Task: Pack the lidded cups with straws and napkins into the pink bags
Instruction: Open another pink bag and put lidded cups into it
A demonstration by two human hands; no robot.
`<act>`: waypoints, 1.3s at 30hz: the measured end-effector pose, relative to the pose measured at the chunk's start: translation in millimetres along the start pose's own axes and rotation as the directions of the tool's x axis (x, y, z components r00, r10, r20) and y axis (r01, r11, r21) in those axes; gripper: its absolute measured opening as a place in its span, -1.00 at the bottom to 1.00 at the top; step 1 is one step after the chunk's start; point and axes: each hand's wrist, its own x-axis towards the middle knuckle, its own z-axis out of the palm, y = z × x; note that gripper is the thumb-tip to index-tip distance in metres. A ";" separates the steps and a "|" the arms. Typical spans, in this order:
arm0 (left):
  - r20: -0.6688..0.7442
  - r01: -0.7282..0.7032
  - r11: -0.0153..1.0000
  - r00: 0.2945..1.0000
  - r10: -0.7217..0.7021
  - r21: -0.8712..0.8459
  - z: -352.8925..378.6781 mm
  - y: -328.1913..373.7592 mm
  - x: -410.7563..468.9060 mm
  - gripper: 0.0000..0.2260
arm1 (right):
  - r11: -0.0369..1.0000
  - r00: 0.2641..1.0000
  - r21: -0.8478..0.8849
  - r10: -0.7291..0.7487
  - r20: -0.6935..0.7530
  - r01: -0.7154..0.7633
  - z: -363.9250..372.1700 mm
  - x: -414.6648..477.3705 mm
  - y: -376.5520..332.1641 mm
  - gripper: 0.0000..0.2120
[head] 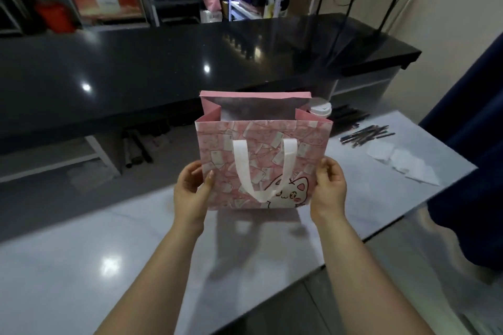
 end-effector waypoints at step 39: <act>0.400 -0.423 0.293 0.906 0.137 0.857 238.2 -64.8 -136.5 -0.64 | 0.767 0.815 -0.475 -0.105 0.570 0.432 -172.5 94.5 -37.3 -0.75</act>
